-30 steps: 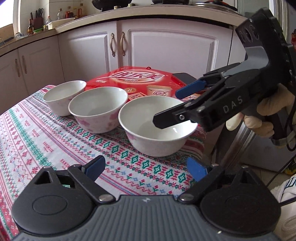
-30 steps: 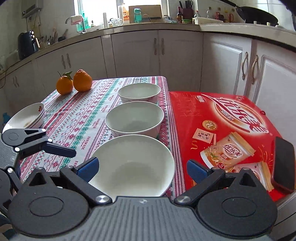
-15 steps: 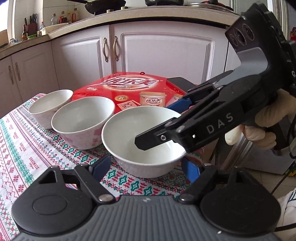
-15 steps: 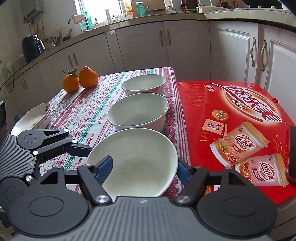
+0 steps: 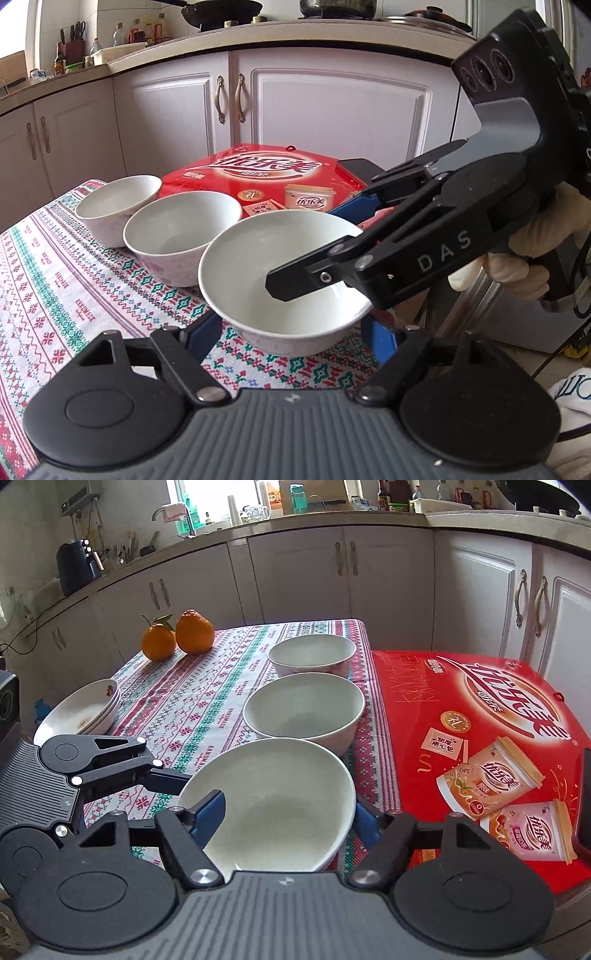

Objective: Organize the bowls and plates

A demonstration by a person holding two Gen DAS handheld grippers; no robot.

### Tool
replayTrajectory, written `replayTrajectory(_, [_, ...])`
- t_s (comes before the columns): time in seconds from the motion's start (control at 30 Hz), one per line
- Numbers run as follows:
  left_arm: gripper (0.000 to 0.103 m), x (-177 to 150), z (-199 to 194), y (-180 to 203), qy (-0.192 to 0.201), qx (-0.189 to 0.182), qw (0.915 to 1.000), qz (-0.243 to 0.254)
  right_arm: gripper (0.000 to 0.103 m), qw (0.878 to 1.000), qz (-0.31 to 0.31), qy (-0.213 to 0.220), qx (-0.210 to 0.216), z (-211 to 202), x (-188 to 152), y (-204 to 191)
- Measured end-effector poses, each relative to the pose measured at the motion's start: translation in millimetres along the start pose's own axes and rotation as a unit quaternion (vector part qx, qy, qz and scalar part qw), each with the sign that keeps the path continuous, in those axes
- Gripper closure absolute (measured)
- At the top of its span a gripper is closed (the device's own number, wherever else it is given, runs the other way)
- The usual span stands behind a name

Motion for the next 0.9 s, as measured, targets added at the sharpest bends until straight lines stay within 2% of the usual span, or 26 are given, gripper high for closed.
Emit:
replayTrajectory(0.27, [0.021,-12.0,-37.0,-33.9,-0.004,0.042,0.9988,-0.025,0.025,0.999,-0.034,-0.004,0.04,18.7,12.4,-39.3])
replayTrajectory(0.57, [0.021,-40.2,-68.6,-72.7,-0.019,0.102,0.993,-0.057,0.025,0.992,-0.084,-0.018,0.095,57.1,28.5,-94.2])
replayTrajectory(0.9, [0.021,-48.6,-78.2,-97.6,-0.028,0.127,0.9892,-0.066,0.025,0.988,-0.097,-0.032,0.117,85.8,38.3,-121.7])
Point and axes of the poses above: each gripper's, at about its wrist camera, not at the fingertips, and z roughly the way its jaws point, y to its right, x to its top, the point moved 5 cm from there along z, roughly the way its jaws point, and after that the axes turned 2 degrees about y, right-handed, at the moved point
